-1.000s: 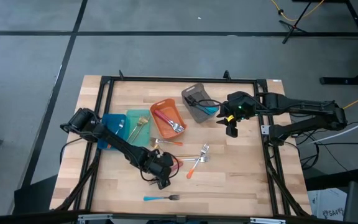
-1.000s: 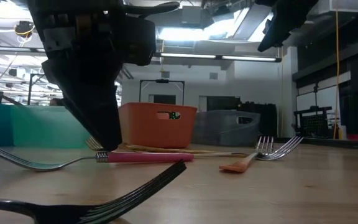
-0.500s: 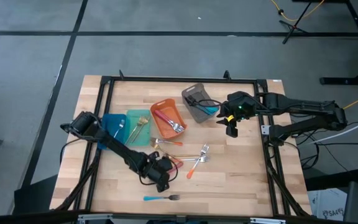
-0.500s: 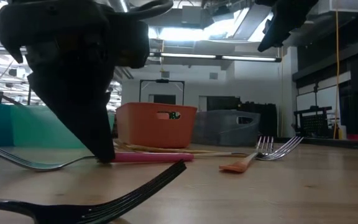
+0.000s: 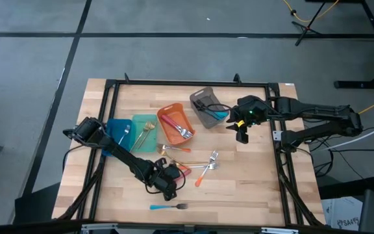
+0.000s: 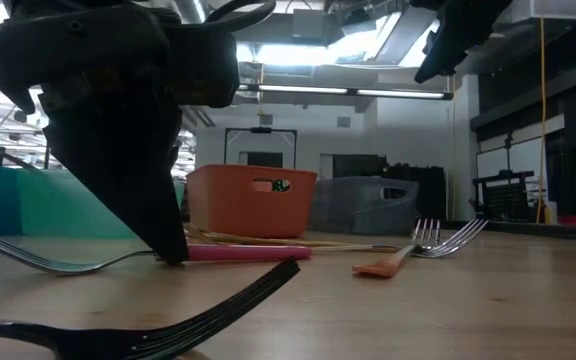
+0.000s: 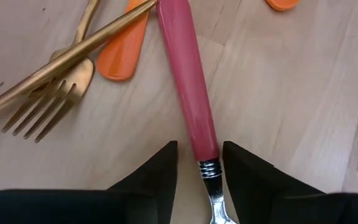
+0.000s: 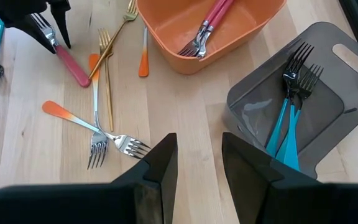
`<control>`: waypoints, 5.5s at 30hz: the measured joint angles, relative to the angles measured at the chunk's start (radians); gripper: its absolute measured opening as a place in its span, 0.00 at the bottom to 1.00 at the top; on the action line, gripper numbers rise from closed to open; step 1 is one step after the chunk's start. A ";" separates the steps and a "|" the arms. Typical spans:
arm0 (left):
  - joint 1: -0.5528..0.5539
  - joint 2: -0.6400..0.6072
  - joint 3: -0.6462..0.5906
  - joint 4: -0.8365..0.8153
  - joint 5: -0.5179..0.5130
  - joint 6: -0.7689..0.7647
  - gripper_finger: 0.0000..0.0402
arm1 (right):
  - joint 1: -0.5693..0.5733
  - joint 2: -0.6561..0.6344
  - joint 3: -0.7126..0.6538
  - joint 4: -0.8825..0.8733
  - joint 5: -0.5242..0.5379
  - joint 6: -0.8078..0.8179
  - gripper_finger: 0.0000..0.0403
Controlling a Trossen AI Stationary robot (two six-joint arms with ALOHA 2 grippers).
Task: Sort silverware by color (type)
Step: Put the pink fork into the orange bin
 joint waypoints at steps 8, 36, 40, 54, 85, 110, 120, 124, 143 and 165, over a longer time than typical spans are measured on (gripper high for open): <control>0.000 0.001 -0.001 -0.012 0.000 -0.001 0.16 | 0.000 0.000 0.000 0.000 0.000 0.000 0.29; 0.061 -0.156 -0.006 -0.013 -0.082 -0.008 0.09 | 0.000 0.000 0.000 0.002 0.000 0.006 0.29; 0.091 -0.187 -0.006 -0.012 -0.252 -0.008 0.09 | 0.000 0.000 0.000 0.014 0.000 0.067 0.29; 0.219 -0.246 -0.003 0.216 -0.830 0.199 0.10 | 0.000 0.044 0.000 0.291 0.000 0.154 0.29; 0.289 -0.247 -0.003 0.690 -0.842 0.763 0.10 | 0.000 0.160 0.000 0.655 0.026 0.234 0.29; 0.289 -0.247 -0.003 0.720 -0.827 0.760 0.10 | 0.000 0.264 0.000 0.815 0.000 0.276 0.29; 0.289 -0.247 -0.003 0.720 -0.824 0.761 0.10 | 0.000 0.280 0.000 0.846 -0.018 0.274 0.29; 0.289 -0.247 -0.003 0.720 -0.824 0.761 0.10 | 0.000 0.280 0.000 0.846 -0.018 0.274 0.29; 0.289 -0.247 -0.003 0.719 -0.824 0.763 0.10 | 0.000 0.280 0.000 0.848 -0.015 0.273 0.05; 0.255 -0.247 -0.003 0.720 -0.826 0.759 0.30 | 0.000 0.280 0.000 0.839 -0.017 0.273 0.01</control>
